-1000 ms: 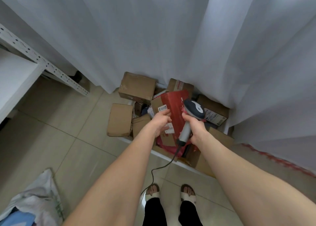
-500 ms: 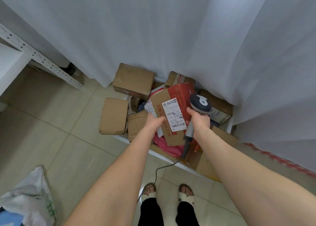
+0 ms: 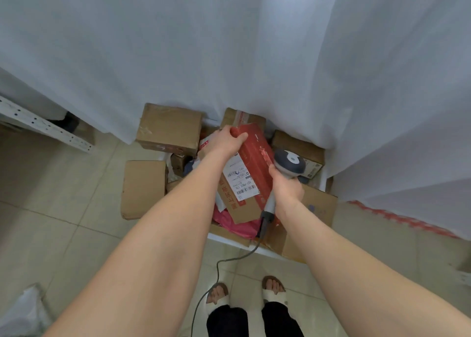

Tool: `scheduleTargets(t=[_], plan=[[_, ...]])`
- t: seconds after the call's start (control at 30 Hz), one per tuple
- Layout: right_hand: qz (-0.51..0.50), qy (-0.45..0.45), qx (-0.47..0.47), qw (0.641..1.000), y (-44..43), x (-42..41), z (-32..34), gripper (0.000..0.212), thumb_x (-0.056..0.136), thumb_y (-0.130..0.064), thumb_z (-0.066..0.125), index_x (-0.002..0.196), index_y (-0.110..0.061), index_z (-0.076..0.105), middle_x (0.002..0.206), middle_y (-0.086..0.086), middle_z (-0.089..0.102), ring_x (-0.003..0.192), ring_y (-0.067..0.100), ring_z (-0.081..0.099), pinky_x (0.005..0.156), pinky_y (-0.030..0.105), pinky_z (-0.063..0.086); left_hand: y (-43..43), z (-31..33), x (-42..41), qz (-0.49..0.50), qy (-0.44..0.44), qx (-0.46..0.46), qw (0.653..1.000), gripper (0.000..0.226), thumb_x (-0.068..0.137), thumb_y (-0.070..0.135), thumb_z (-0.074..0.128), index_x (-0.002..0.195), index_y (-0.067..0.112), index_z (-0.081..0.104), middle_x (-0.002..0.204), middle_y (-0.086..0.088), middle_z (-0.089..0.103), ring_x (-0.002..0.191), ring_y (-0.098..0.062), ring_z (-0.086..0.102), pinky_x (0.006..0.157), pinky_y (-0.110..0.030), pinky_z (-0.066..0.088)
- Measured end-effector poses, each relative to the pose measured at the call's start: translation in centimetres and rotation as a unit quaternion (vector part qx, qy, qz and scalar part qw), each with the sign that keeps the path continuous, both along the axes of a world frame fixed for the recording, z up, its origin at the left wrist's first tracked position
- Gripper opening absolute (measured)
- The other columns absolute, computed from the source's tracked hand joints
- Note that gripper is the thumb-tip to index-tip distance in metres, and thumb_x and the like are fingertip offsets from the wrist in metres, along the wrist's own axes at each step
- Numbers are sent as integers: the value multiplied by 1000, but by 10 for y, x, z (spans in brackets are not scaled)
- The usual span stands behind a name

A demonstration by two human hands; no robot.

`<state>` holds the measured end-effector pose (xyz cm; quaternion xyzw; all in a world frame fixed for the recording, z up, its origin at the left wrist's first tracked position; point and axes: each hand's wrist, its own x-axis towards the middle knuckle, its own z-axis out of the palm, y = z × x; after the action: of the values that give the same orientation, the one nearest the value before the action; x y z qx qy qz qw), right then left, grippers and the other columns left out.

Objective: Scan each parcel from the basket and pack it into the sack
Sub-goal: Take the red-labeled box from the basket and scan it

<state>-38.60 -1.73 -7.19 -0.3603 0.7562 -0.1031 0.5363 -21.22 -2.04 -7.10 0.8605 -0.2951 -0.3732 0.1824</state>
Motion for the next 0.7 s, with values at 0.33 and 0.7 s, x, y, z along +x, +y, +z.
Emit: scheduleTargets(t=[0.33,0.7], plan=[[-220,-135,84,963,31,-16,-4,44,77,-37,81,104,-14,54,84,2,64,75,20,65,75,38,56,10,9,5,6,-17,25,1000,62,86,59,46,135,21,42,129,-8,52,114,-31,55,95,-49,47],[-160,-209,-30,964,12,63,93,51,76,-40,80,115,-20,54,114,2,64,101,21,62,99,40,48,118,66,65,128,-59,136,981,57,98,46,40,136,5,38,136,-19,51,121,-37,51,97,-39,43]])
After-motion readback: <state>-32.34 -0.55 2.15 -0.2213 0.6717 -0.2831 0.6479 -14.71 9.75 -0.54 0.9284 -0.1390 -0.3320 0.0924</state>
